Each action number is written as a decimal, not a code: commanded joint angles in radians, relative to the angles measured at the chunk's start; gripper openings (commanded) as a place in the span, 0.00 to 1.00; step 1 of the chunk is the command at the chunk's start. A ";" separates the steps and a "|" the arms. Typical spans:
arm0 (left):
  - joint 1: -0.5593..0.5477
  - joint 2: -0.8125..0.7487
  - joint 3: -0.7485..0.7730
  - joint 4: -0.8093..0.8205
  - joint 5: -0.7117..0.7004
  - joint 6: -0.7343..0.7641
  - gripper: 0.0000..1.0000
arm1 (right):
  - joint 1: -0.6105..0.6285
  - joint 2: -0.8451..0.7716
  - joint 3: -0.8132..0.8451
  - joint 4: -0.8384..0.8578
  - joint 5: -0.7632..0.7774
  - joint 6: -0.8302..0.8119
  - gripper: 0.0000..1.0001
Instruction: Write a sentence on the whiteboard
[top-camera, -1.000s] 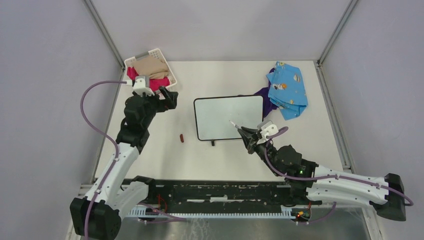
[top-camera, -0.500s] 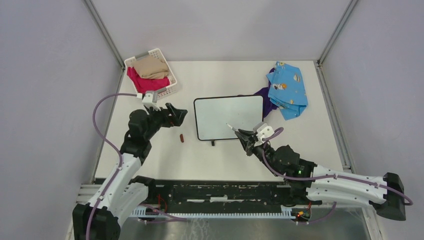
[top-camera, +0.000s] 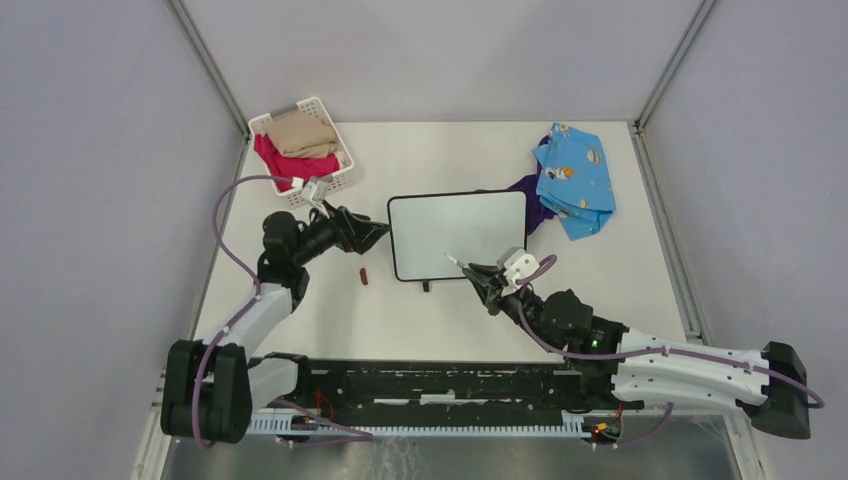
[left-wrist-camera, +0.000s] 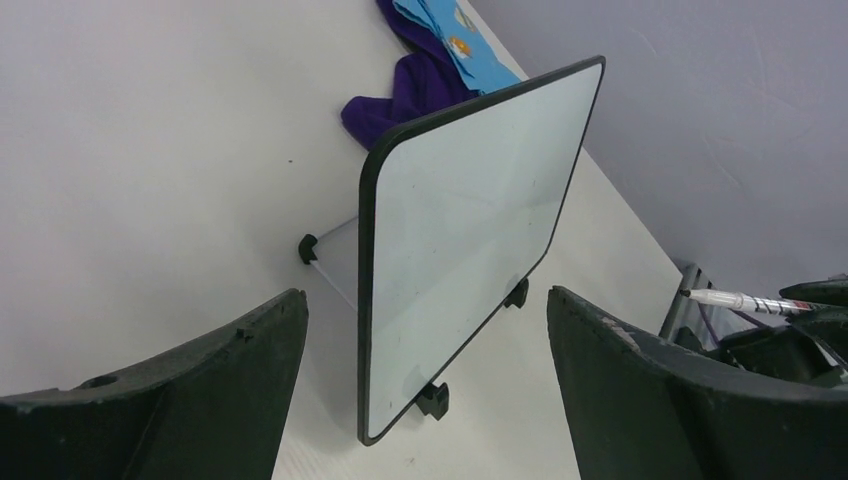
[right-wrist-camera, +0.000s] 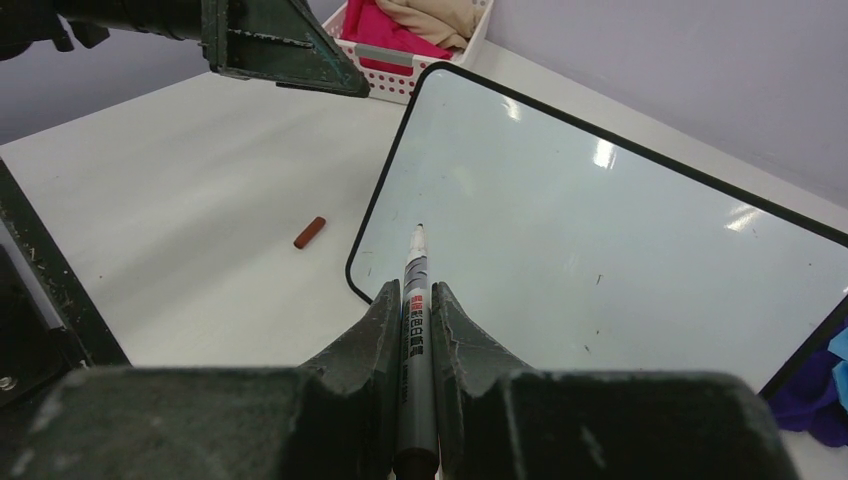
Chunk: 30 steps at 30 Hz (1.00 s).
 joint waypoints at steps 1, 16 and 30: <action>0.063 0.123 0.002 0.307 0.174 -0.133 0.93 | 0.004 -0.015 0.033 0.051 -0.026 -0.010 0.00; 0.102 0.628 0.018 1.220 0.349 -0.607 0.77 | 0.004 -0.044 0.035 0.042 -0.008 -0.026 0.00; 0.057 0.736 -0.060 1.173 0.306 -0.411 0.69 | 0.004 0.097 0.084 0.099 -0.055 -0.015 0.00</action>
